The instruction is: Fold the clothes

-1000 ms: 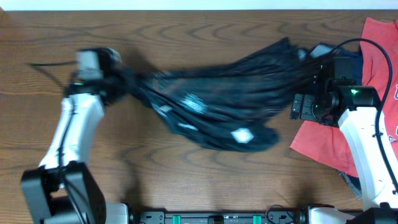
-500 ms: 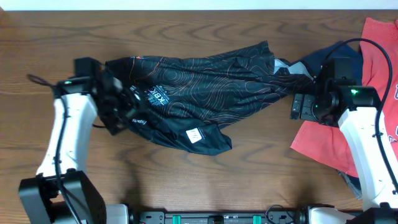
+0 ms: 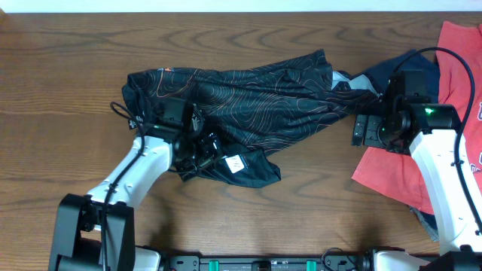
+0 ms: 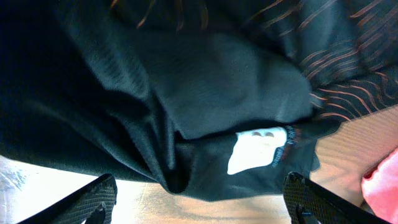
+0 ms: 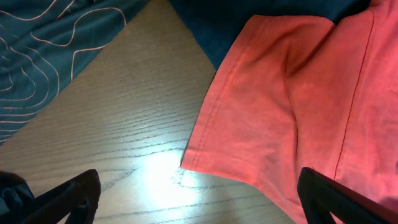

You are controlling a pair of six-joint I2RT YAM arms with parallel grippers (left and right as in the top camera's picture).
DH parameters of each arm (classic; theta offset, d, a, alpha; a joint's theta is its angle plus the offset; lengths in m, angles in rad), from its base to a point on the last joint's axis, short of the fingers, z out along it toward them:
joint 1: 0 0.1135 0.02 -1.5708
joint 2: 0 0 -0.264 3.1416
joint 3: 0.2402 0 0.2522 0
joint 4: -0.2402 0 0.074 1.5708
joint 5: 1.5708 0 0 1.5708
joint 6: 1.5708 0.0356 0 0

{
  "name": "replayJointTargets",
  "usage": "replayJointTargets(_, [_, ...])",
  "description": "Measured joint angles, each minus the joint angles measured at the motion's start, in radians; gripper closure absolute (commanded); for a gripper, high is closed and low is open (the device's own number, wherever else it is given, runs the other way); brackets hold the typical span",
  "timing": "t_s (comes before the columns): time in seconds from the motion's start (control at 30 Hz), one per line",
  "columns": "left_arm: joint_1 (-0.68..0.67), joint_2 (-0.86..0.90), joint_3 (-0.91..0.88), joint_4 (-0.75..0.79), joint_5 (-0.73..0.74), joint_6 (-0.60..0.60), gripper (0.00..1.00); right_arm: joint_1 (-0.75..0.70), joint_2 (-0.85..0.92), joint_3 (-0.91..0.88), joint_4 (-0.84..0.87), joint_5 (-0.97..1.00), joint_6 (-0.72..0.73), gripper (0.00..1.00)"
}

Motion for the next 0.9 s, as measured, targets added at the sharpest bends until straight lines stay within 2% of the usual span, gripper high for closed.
replayJointTargets(0.23, [-0.058,0.000,-0.031,0.030,-0.080,-0.089,0.16,0.000,0.000,0.000,-0.001,0.000,0.000,0.01])
replayJointTargets(0.3, [-0.080,0.000,-0.036,0.040,-0.097,-0.105,0.20,0.000,0.000,0.000,-0.004,0.000,0.000,0.01])
replayJointTargets(0.5, [-0.128,0.000,-0.037,0.042,-0.164,-0.128,0.22,0.000,0.000,0.000,-0.016,0.000,0.000,0.01])
replayJointTargets(0.53, [-0.132,0.001,-0.037,0.043,-0.175,-0.128,0.26,0.000,0.000,0.000,-0.018,0.000,0.000,0.01])
replayJointTargets(0.63, [-0.134,0.007,-0.037,0.045,-0.192,-0.144,0.50,0.000,0.000,0.000,-0.019,0.000,0.000,0.01])
replayJointTargets(0.67, [-0.134,0.009,-0.037,0.046,-0.196,-0.143,0.54,0.000,0.000,0.000,-0.019,0.000,0.000,0.01])
replayJointTargets(0.9, [-0.138,0.011,-0.037,0.047,-0.215,-0.146,0.54,0.000,0.000,0.000,-0.021,0.000,0.000,0.01])
